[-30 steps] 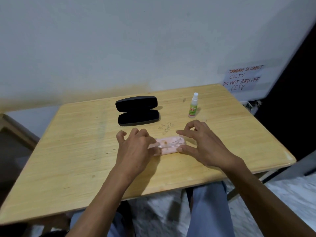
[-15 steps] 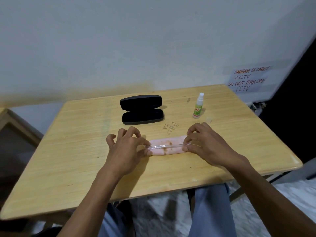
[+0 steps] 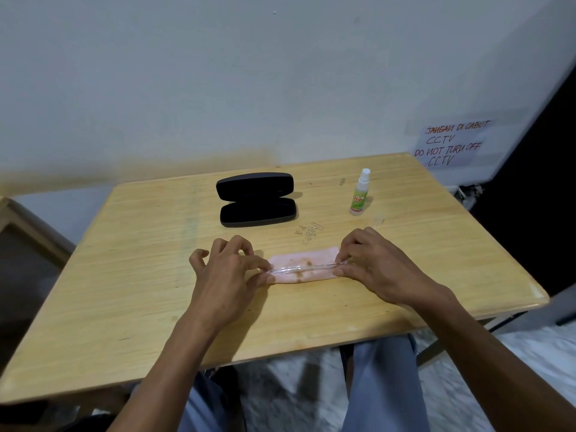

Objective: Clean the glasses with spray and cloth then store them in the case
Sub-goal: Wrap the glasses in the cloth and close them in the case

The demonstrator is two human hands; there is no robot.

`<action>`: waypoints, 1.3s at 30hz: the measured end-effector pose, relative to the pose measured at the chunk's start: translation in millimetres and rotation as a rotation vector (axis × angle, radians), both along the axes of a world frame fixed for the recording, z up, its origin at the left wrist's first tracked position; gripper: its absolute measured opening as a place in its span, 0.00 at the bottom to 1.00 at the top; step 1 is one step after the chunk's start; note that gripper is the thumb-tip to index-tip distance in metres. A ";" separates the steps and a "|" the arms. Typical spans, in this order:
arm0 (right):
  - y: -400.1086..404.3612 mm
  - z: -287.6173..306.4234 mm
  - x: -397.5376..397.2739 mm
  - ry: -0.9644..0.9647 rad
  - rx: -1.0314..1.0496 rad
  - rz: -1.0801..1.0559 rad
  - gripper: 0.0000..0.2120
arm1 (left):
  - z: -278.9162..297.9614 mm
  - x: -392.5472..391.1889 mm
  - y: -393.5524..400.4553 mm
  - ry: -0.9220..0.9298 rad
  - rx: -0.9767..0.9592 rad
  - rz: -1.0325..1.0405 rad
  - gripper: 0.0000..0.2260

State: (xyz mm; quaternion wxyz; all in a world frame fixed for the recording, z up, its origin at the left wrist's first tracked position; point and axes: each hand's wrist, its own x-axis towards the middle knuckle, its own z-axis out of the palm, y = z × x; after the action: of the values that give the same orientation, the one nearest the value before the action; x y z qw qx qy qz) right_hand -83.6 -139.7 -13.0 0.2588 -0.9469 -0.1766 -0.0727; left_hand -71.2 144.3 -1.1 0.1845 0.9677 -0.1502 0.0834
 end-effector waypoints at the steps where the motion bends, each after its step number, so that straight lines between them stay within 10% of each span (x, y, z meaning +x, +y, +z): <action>1: 0.0 -0.9 -0.4 -0.005 -0.002 0.003 0.10 | -0.2 -0.4 0.0 -0.004 -0.003 -0.001 0.11; 39: 24.3 -18.4 16.2 -0.079 0.085 0.035 0.10 | -7.1 5.6 25.1 -0.045 0.008 0.029 0.10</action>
State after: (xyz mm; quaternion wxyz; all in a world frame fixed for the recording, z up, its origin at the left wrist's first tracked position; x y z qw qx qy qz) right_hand -67.4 -115.4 -31.4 0.2929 -0.9282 -0.1998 -0.1130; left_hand -65.6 169.4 -8.2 0.1760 0.9684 -0.1404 0.1070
